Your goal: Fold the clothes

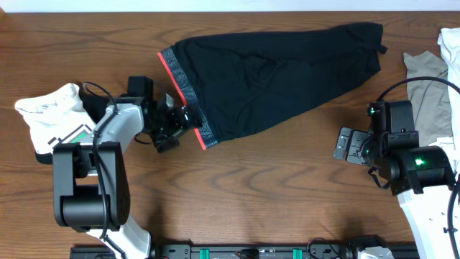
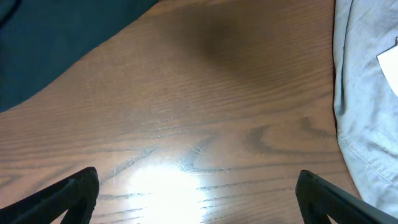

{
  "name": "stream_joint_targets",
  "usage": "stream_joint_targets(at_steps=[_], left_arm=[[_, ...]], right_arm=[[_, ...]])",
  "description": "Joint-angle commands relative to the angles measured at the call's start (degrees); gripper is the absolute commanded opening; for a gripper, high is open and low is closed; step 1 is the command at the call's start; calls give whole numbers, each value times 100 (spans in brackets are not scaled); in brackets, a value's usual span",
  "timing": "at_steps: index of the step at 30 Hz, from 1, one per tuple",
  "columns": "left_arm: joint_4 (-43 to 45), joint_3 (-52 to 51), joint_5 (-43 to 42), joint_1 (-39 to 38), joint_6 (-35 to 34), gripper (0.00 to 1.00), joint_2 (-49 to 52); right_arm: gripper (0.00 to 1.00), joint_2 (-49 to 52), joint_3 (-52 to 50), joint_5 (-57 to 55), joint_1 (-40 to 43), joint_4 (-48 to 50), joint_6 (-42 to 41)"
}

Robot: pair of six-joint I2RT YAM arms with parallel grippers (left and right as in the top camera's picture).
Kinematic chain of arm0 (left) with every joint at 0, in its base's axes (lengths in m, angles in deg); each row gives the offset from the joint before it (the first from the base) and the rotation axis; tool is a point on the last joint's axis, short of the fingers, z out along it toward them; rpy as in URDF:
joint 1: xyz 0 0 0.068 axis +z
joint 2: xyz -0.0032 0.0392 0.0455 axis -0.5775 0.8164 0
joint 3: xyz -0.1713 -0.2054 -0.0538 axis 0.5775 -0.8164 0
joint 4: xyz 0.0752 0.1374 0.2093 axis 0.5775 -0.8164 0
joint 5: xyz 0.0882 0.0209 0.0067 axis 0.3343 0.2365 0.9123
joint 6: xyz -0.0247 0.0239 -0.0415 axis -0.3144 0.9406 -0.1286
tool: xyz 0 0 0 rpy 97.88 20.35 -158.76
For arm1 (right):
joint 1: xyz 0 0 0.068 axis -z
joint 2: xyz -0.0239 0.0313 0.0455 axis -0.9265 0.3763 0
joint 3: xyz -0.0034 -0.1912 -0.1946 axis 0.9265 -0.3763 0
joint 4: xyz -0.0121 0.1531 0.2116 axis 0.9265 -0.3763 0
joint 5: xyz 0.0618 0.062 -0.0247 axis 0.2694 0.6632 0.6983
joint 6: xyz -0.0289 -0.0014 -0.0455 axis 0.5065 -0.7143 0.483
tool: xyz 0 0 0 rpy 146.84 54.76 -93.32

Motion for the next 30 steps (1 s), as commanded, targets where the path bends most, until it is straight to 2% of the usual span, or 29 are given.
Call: stream_joint_targets(at_steps=[1, 5, 9, 11, 14, 19, 24, 30], left_arm=[[-201, -81, 70, -306, 103, 98, 103], [-39, -90, 151, -695, 170, 98, 105], [155, -90, 669, -1008, 157, 98, 114], [170, -90, 699, -1108, 155, 88, 116], [166, -90, 697, -1211, 111, 68, 116], [144, -90, 699, -1231, 26, 47, 116], [81, -90, 699, -1228, 28, 6, 116], [-232, -90, 772, -1222, 33, 6, 114]], right_arm=[[99, -33, 26, -17, 31, 50, -76], [99, -35, 26, -15, 31, 74, -79], [99, -35, 26, -13, 31, 57, -76], [99, -35, 26, -15, 31, 52, -76], [99, -35, 26, -15, 31, 55, -76], [99, -35, 26, -13, 31, 55, -76], [99, -35, 26, -15, 31, 55, -76], [99, -35, 26, -15, 31, 55, -76]])
